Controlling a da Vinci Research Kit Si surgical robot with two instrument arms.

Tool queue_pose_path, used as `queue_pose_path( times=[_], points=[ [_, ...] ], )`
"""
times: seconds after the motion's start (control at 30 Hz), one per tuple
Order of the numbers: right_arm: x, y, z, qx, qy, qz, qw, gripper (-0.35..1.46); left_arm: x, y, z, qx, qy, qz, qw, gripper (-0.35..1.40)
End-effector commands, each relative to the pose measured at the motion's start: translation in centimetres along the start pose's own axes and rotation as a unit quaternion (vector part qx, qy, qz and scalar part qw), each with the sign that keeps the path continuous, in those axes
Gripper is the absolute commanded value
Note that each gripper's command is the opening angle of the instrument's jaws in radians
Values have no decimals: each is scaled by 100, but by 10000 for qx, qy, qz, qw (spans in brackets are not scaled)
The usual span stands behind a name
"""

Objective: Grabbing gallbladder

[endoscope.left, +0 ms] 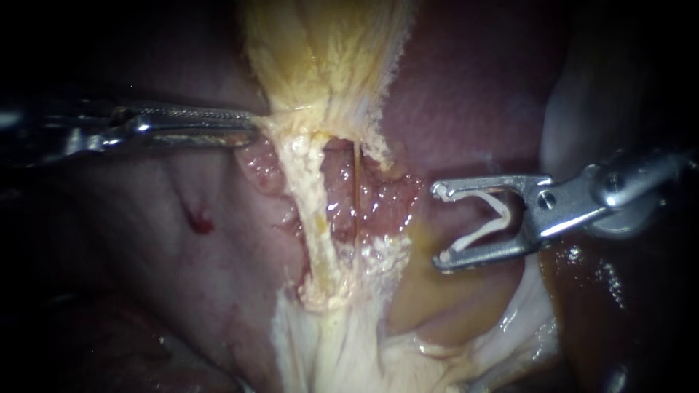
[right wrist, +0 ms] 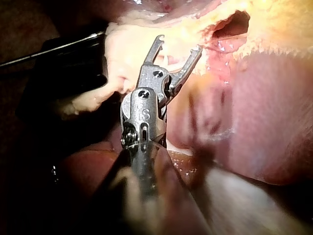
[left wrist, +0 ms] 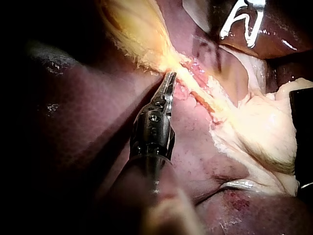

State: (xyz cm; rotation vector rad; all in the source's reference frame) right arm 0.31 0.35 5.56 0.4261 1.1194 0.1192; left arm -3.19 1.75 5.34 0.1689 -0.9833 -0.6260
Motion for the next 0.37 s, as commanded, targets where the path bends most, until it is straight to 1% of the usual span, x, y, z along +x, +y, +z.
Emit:
queue_pose_path(
  times=[0.03, 0.37],
  points=[
    [0, 0, 0, 1, 0, -1, 10000, 46, 0, 0, 0, -3, 0, 3, 10000, -35],
    [0, 0, 0, 1, 0, 0, 10000, 46, 2, 3, 1, -18, 1, 5, 10000, -35]
  ],
)
